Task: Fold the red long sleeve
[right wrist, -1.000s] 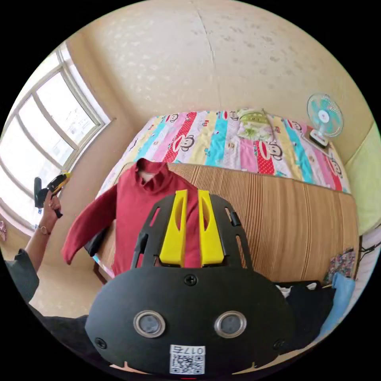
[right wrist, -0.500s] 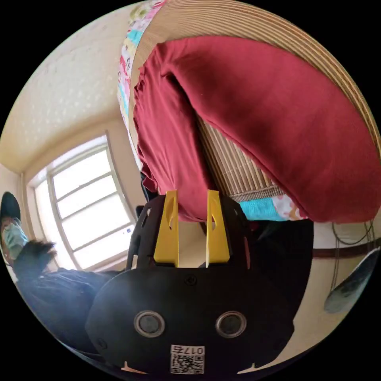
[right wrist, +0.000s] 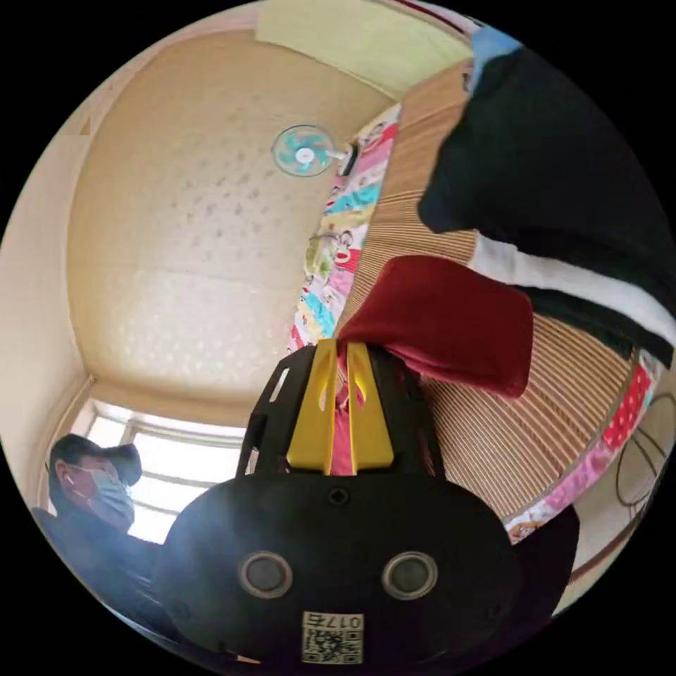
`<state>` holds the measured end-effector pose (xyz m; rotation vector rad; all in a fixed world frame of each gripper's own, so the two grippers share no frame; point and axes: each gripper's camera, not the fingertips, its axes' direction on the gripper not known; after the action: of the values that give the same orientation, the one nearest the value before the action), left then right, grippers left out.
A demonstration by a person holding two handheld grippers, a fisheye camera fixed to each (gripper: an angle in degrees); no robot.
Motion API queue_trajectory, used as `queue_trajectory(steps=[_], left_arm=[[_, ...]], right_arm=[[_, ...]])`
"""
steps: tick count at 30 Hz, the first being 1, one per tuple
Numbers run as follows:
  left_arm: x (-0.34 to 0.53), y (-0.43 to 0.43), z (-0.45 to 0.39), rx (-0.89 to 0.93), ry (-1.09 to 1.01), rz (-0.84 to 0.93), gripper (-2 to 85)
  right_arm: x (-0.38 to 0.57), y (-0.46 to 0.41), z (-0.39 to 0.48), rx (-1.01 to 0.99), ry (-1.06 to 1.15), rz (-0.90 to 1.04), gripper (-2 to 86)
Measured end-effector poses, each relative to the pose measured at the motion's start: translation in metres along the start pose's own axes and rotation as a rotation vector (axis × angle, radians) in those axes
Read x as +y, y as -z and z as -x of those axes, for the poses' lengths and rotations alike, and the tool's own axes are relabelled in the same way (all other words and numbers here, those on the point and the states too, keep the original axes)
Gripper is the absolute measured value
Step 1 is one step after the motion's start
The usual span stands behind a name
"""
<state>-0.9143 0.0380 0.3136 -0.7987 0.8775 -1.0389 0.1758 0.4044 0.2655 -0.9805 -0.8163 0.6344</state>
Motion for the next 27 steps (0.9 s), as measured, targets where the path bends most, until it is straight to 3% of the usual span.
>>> queue_trajectory(steps=[3, 6, 7, 10, 12, 14, 17, 21, 26, 27], left_arm=[[-0.011, -0.002, -0.016, -0.027, -0.038, 0.033, -0.7], [-0.02, 0.015, -0.021, 0.009, -0.065, 0.017, 0.1], [-0.022, 0.022, -0.021, 0.041, -0.077, 0.005, 0.8], [-0.037, 0.081, -0.007, 0.082, -0.093, -0.097, 6.3], [-0.048, 0.156, 0.02, -0.012, -0.031, -0.271, 9.0], [-0.048, 0.215, 0.053, -0.069, 0.092, -0.42, 10.0], [-0.045, 0.272, 0.121, -0.135, 0.423, -0.525, 13.0], [-0.054, 0.258, 0.197, 0.344, 0.608, -0.584, 10.2], [-0.064, 0.236, 0.211, 0.545, 0.707, -0.615, 3.7], [-0.07, 0.247, 0.196, 0.643, 0.635, -0.596, 3.6]], right_arm=[[0.029, -0.089, 0.132, 0.066, 0.522, 0.106, 2.8], [0.113, -0.201, 0.183, 0.077, 0.79, 0.273, 2.4], [0.133, -0.226, 0.183, 0.076, 0.817, 0.334, 2.3], [0.252, -0.352, 0.132, 0.217, 0.866, 0.828, 1.9], [0.328, -0.396, 0.064, 0.355, 0.699, 1.15, 1.7], [0.334, -0.366, 0.048, 0.269, 0.563, 0.996, 1.5], [0.348, -0.336, 0.015, 0.245, 0.36, 1.053, 1.1], [0.355, -0.291, -0.016, 0.19, 0.202, 0.985, 0.8], [0.354, -0.294, -0.009, 0.246, 0.258, 1.034, 0.6], [0.354, -0.296, -0.003, 0.271, 0.293, 1.039, 0.6]])
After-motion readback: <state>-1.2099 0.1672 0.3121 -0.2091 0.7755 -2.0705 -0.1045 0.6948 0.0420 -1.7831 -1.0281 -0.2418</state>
